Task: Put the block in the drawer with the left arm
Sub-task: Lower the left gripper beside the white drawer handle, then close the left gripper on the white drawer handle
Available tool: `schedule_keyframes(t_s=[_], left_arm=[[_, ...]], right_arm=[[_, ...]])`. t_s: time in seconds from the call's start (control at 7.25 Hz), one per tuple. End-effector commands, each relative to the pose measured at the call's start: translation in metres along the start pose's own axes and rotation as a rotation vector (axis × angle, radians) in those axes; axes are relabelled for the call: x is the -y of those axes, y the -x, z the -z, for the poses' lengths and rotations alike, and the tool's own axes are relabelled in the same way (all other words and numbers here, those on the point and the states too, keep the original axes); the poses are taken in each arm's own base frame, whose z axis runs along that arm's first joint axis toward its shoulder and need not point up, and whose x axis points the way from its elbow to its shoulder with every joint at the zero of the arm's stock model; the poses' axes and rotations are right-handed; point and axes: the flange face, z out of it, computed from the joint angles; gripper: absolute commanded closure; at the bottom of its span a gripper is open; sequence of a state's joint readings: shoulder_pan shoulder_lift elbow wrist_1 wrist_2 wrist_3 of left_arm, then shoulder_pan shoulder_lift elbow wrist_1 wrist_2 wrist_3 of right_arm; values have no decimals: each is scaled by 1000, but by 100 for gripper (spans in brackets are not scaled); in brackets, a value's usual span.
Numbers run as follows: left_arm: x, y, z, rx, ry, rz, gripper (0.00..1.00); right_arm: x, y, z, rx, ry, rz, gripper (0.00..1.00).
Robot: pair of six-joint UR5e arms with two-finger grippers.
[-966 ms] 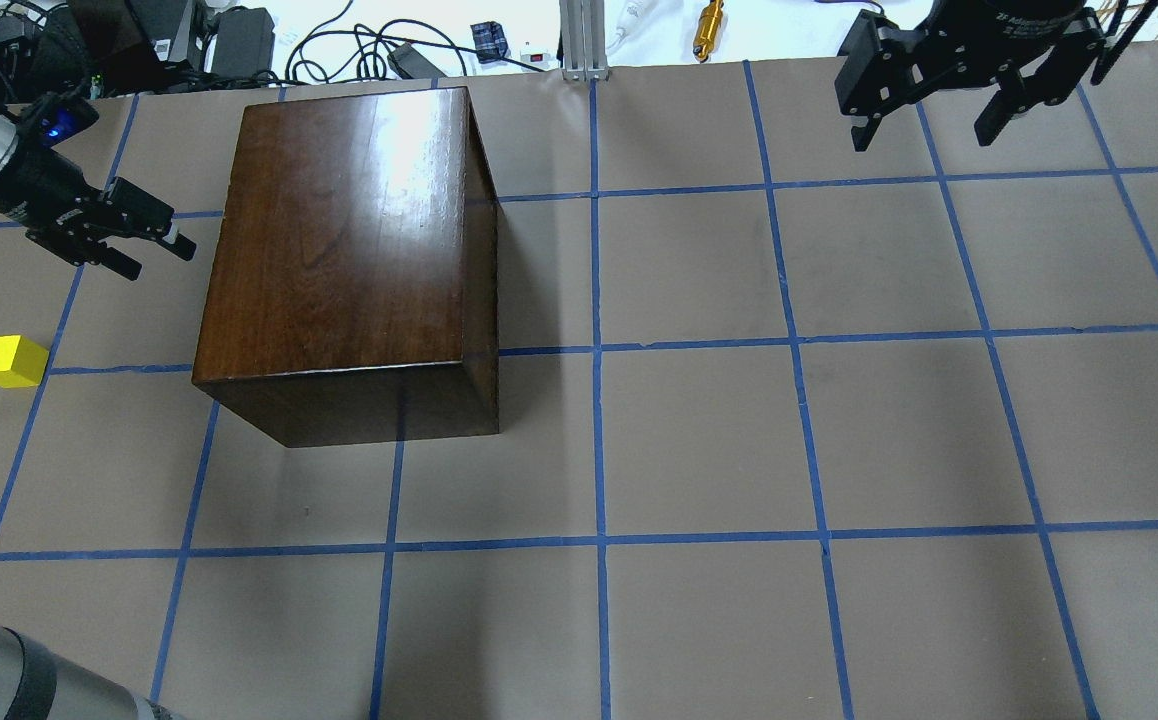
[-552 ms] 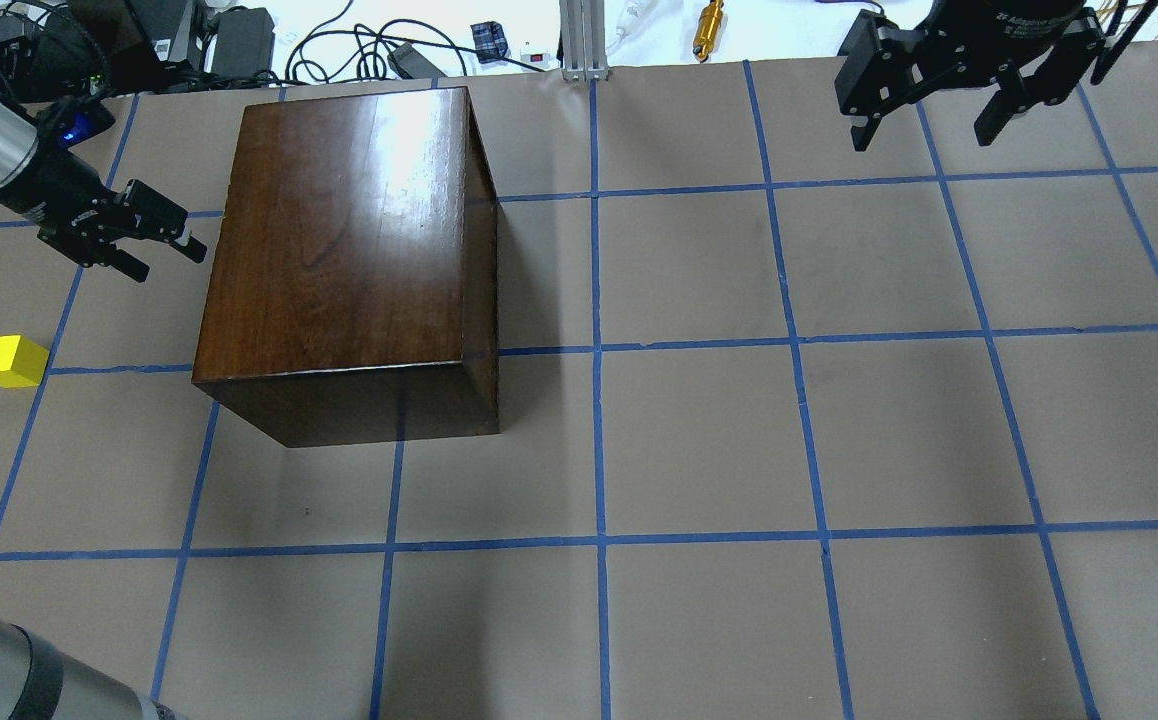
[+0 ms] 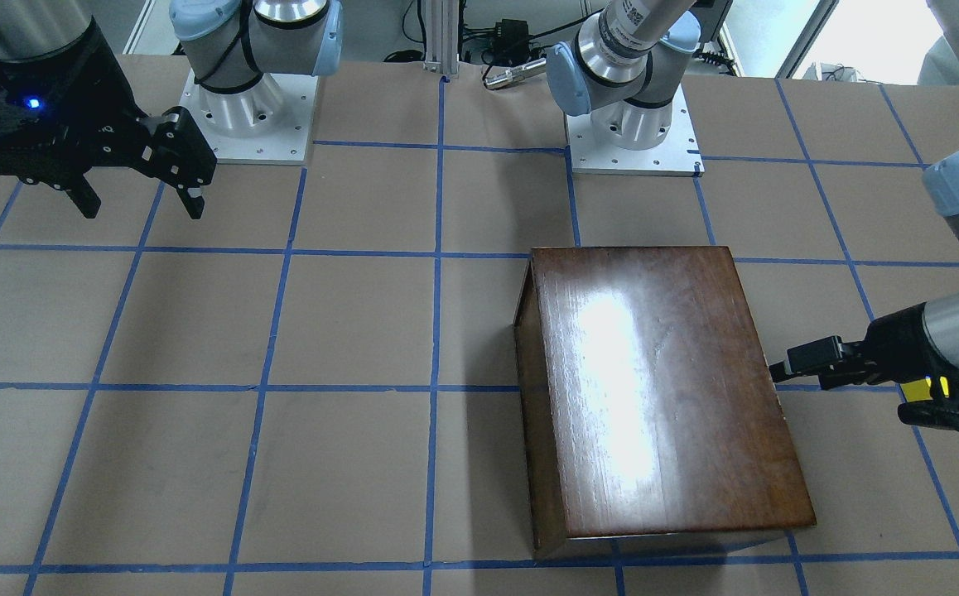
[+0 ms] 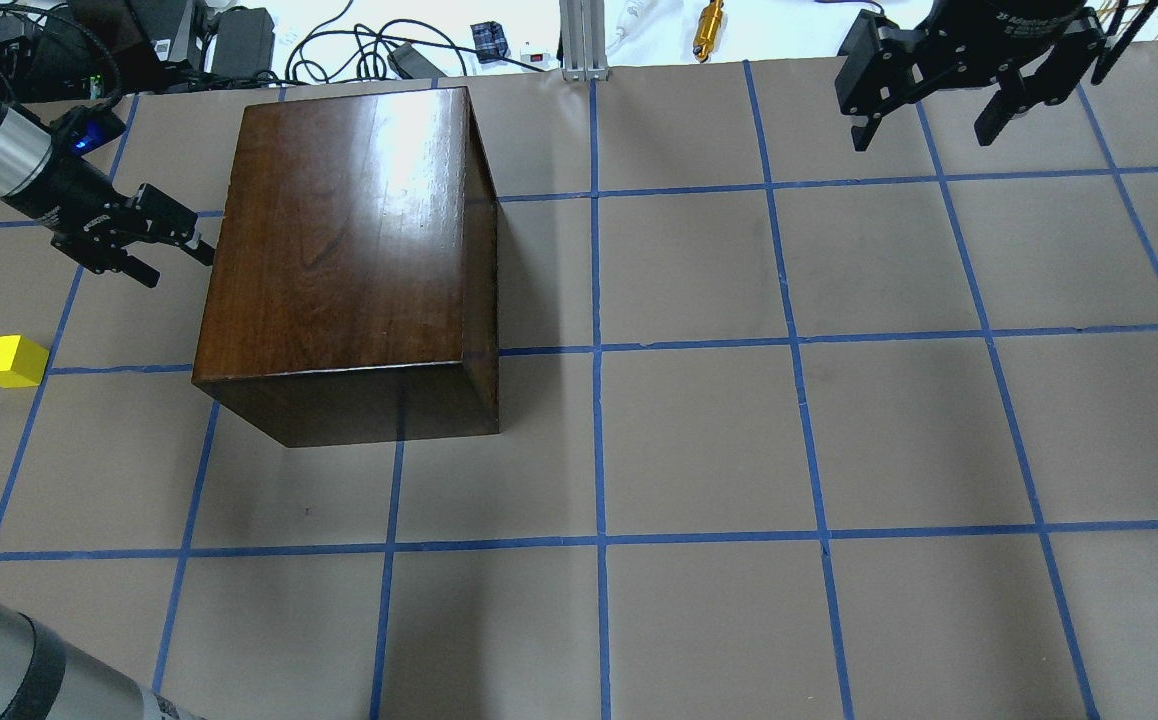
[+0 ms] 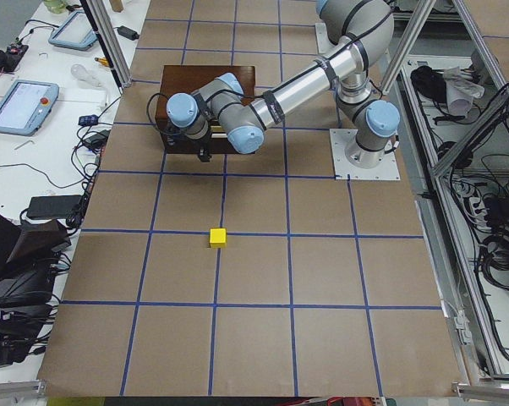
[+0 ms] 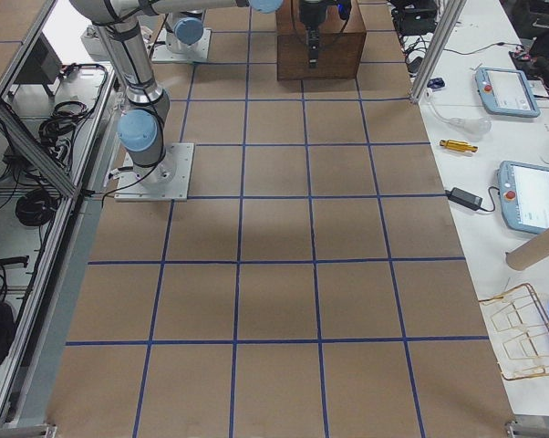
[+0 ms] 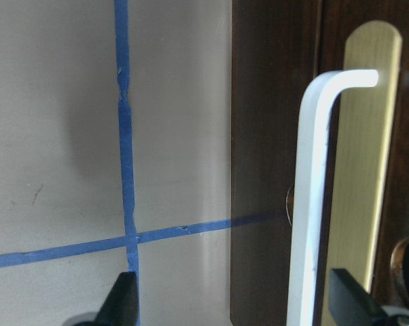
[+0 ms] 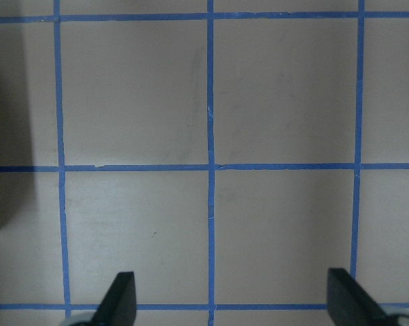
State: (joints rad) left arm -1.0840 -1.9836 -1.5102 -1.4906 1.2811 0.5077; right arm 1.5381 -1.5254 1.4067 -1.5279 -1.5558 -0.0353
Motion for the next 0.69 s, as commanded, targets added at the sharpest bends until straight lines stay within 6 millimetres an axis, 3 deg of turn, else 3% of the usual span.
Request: schedule_keyframes(t_s=[0.0, 0.14, 0.55], left_arm=[[2, 0, -9, -7, 11, 0, 0], [6, -11, -11, 3, 8, -25, 0], [11, -8, -18, 10, -1, -73, 0]], right_arm=[[0, 0, 0, 0, 1, 0, 0], [0, 0, 1, -1, -1, 0, 0], [0, -1, 0, 0, 1, -1, 0]])
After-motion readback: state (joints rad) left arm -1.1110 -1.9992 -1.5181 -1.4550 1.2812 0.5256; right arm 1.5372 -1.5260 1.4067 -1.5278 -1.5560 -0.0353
